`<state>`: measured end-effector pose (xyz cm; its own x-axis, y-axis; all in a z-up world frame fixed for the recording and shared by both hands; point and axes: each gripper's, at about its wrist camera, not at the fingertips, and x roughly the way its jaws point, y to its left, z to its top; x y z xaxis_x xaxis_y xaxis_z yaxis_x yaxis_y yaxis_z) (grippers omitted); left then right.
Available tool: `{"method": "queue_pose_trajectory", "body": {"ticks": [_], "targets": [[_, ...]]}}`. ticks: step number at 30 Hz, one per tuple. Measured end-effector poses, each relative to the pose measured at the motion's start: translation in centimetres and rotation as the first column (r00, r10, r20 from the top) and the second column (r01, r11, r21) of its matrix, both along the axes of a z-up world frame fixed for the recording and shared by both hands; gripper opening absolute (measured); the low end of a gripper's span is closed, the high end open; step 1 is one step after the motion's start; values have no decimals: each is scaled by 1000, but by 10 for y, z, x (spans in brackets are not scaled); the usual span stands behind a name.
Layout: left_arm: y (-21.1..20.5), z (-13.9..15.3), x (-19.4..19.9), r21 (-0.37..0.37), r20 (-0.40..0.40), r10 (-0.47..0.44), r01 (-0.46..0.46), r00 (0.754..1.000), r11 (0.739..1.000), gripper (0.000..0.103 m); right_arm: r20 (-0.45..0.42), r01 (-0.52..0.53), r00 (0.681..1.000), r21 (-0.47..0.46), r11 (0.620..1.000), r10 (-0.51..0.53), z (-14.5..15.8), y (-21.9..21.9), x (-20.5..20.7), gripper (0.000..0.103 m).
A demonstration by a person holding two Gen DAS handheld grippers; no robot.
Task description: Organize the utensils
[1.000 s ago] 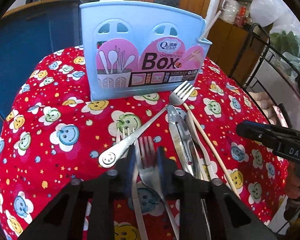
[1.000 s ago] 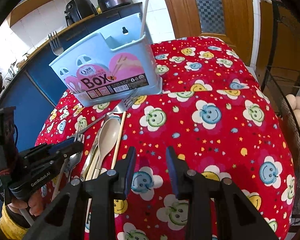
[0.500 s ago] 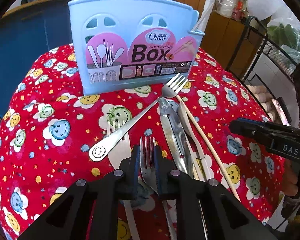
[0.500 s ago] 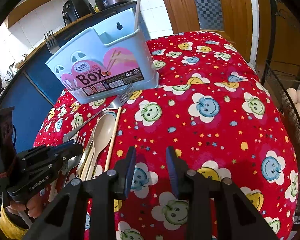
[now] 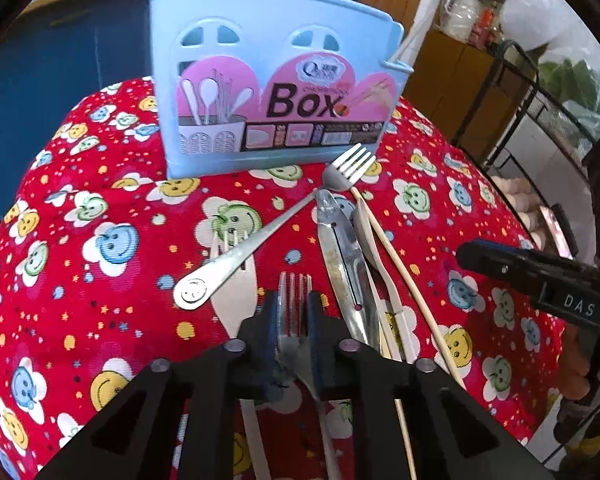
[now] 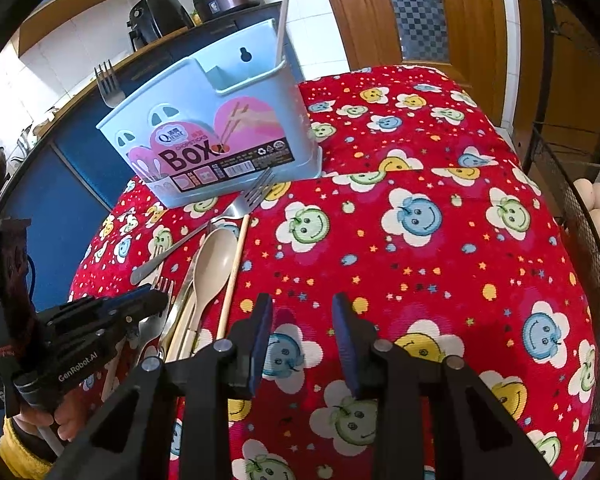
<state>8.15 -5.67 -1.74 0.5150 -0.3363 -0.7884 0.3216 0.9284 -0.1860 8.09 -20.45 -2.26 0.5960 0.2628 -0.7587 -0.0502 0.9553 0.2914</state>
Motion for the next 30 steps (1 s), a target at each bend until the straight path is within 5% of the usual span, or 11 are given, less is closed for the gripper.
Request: {"method": "queue_pose_trajectory", "body": {"ticks": [25,30], "targets": [[17,-3,-9,-89,-112,20,-30,993,996,12,-124,-155,981,-37,987,150,-11,47,33,34],[20,-3,-11,-105,-133,26,-40,991,994,13,-133,-170,979,-97,981,157,-10,56,39,16]]}}
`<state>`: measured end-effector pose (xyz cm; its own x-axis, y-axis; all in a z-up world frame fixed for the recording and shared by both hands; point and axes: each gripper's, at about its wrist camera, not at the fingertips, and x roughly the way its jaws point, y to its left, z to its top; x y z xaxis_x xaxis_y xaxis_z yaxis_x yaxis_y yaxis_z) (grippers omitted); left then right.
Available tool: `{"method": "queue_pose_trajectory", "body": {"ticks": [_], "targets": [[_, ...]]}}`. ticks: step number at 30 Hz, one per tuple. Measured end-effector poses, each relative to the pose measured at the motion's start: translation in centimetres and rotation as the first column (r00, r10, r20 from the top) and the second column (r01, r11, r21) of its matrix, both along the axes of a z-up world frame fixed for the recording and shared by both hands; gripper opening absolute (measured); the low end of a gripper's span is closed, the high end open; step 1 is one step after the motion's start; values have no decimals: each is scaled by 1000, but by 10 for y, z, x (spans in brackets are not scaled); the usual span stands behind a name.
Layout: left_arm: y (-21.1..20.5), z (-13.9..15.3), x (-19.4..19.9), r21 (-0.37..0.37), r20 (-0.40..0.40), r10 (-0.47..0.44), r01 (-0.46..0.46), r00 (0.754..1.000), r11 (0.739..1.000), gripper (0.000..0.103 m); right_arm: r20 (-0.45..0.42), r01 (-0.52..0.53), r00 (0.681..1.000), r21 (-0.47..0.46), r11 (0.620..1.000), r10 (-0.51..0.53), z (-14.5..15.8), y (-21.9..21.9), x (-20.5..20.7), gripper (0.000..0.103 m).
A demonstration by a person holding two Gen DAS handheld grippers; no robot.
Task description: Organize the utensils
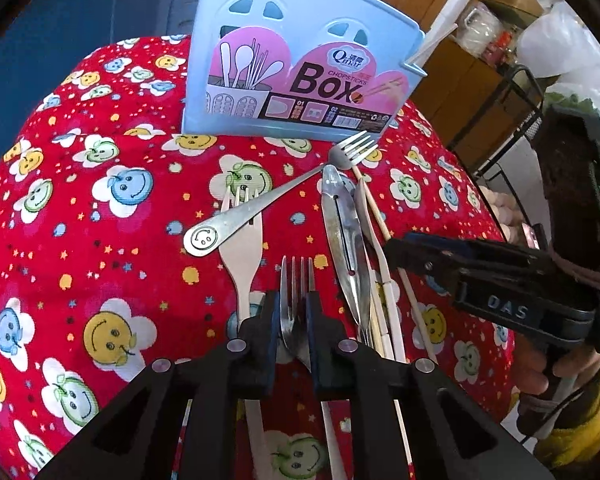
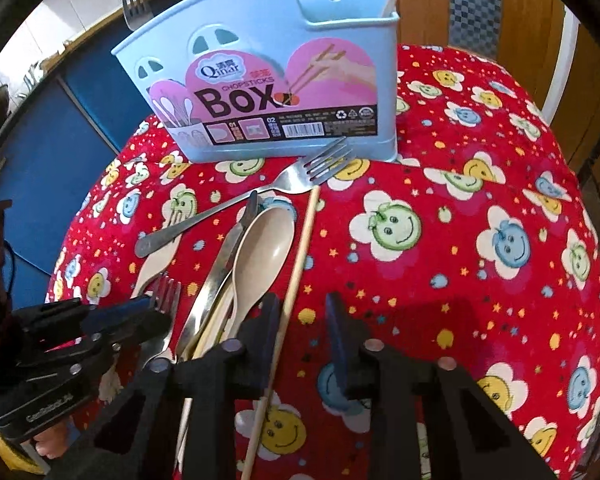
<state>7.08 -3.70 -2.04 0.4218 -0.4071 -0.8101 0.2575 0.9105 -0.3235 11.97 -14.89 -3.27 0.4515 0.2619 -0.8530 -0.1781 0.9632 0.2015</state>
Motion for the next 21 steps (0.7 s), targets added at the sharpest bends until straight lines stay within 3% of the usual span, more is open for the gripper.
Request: {"method": "queue_pose_trajectory", "body": {"ticks": [2,9,21], "targets": [[0,1,0,-6,-9,-3,3,1000,1000,14,-22,-10,1000,35,999,10,1,-2,0,9],[4,2,-4,-29,-26,-32,31,999,999,16,-50,4,999,11,1000,-4,5,-15,-6,6],[-19,3,-3,71,8,-116,115,993,991,16,-133,-27,991,-13,1000,25,2,-20,8,7]]}}
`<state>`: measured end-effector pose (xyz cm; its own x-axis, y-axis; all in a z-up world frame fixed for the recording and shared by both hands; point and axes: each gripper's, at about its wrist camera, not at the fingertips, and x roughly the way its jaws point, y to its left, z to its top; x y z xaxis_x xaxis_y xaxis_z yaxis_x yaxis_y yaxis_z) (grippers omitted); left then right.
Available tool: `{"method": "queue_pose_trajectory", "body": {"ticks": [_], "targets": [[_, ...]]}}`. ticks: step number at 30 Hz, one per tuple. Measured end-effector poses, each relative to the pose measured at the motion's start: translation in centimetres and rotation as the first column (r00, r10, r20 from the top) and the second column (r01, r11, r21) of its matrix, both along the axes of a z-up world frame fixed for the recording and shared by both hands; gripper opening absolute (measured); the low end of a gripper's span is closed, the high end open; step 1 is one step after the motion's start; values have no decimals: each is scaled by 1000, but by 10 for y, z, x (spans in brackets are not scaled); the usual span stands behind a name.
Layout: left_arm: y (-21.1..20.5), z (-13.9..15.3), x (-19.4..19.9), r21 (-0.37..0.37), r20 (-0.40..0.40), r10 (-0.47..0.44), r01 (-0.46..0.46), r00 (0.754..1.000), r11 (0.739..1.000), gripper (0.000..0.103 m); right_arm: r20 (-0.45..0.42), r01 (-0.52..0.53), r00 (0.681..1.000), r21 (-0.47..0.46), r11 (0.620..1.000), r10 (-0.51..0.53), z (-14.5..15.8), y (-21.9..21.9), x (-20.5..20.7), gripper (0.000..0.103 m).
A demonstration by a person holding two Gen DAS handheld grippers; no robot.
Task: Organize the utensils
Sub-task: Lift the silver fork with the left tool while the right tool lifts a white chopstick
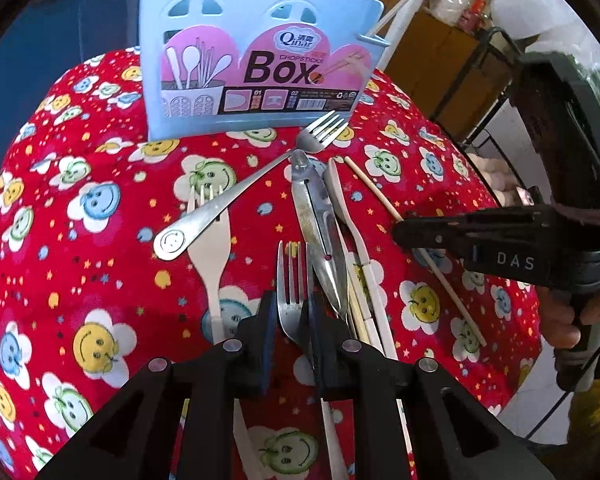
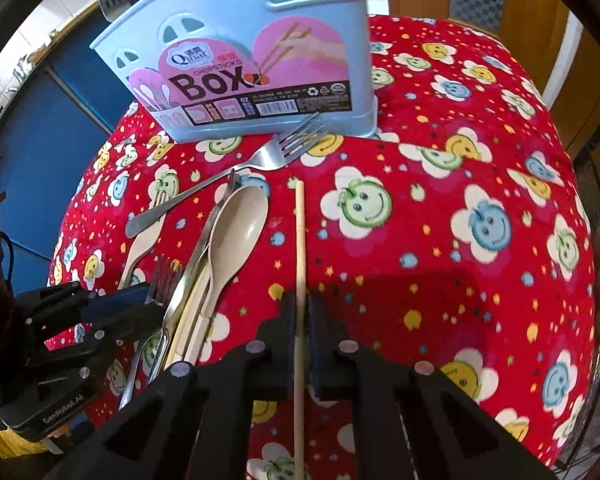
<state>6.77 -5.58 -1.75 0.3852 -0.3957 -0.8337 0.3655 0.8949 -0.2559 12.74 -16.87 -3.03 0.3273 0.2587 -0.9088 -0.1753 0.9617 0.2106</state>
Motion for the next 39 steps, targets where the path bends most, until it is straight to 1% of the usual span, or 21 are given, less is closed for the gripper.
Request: {"method": "queue_pose_trajectory", "body": {"ticks": [5,7,8,13,15,18,21,24,25,26,30,34,39], "targets": [[-7,2,8,30,-21,-37,37,999,999,15,-48,-37,998,-17,999,36,0,5,16,7],[-10,4,9,41,-18,-26,27,999,999,9,-62,-51,997,-21,998,50,0,6,21,7],[-10,5,9,41,-18,-22,23,1000,999,8,-68,-52,996,-22,998,51,0,7,23,7],[-5,14,7,18,0,6,-6,1000,1000,2,-60,-74,996,-39,997,71,0,9,24,7],[-7,14,5,24,-2,-5,5,1000,1000,2,-55,-81,995,-42,996,79,1,8,23,7],[-16,15,-1,62,6,-45,45,999,997,2,-50,-84,995,-40,996,82,0,15,23,7],[-27,16,-3,108,7,-82,81,997,991,4,-38,-92,995,-44,995,91,-1,15,21,7],[-32,12,2,156,-16,-74,75,997,985,4,-22,-98,995,-41,994,97,-1,14,19,7],[-32,7,5,176,-29,-58,62,998,982,5,-15,-95,995,-36,995,94,-1,13,18,7],[-30,3,7,179,-39,-43,49,998,983,4,-10,-89,996,-33,995,89,-1,11,16,6],[-27,9,6,137,-14,-26,28,1000,990,3,19,-80,997,-8,997,81,3,4,5,6],[-19,22,-1,110,15,-27,25,1000,994,2,65,-69,996,43,997,66,13,-4,-7,6],[-12,46,-9,71,92,-14,8,996,997,1,122,-59,991,106,993,46,28,-10,-22,6]]}}
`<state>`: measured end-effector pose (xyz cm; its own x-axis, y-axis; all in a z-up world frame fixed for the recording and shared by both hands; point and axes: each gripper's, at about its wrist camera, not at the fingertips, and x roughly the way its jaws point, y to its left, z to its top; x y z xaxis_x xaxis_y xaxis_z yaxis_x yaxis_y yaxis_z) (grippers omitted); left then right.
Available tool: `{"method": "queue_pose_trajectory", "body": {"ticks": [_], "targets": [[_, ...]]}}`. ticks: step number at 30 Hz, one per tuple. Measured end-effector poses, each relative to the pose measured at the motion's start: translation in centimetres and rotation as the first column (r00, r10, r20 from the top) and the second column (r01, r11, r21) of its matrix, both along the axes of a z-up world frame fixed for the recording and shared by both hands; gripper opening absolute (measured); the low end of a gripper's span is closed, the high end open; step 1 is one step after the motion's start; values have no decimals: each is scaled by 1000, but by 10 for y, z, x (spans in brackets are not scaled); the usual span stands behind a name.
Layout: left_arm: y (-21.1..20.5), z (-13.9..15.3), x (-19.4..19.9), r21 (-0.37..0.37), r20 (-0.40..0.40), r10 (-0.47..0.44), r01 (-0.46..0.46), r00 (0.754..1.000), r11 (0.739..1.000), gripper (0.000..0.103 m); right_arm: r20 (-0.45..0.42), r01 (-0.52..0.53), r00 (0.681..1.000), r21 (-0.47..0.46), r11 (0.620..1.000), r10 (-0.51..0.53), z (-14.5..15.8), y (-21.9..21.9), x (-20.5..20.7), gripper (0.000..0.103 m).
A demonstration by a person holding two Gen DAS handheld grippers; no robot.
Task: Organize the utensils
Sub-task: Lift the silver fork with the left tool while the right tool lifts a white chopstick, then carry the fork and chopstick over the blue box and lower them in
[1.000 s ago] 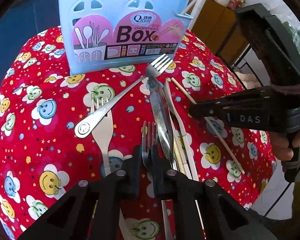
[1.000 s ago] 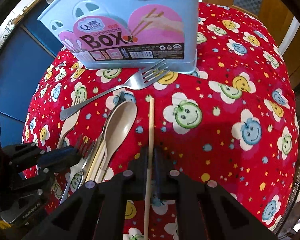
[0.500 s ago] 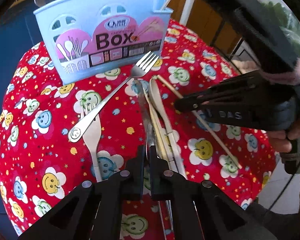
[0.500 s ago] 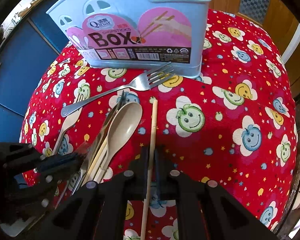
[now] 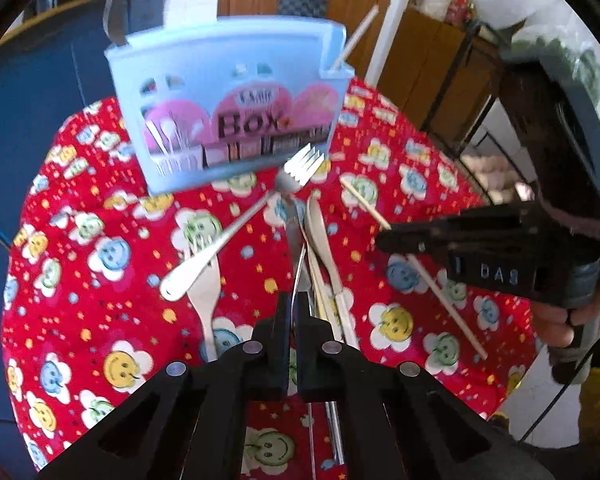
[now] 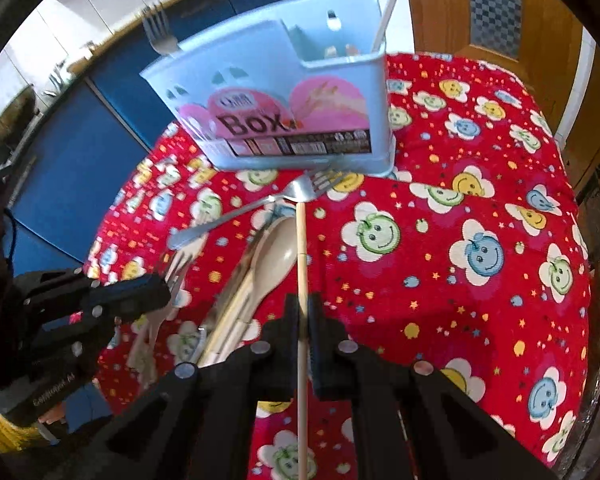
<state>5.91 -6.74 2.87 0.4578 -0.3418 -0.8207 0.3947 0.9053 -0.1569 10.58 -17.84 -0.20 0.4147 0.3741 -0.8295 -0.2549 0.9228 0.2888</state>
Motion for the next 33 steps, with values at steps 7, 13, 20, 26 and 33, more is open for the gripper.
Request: {"method": "queue_pose_trajectory", "body": {"ticks": [7,13,20,26,33], "targets": [[16,31,-3,-85,105,59,-51,993,995,1,98,28,995,71,997,-35,29,-6,-19,6],[31,50,-2,-150,167,118,-93,979,984,1,232,63,970,61,996,-76,55,-12,-30,6],[49,71,3,-185,246,191,-147,950,972,1,331,96,938,31,995,-101,72,-14,-37,6],[62,98,15,-212,297,235,-176,925,961,1,346,105,932,32,994,-109,71,-14,-36,6],[66,146,26,-197,405,266,-201,875,960,1,346,100,932,47,994,-110,66,-16,-31,6]]}}
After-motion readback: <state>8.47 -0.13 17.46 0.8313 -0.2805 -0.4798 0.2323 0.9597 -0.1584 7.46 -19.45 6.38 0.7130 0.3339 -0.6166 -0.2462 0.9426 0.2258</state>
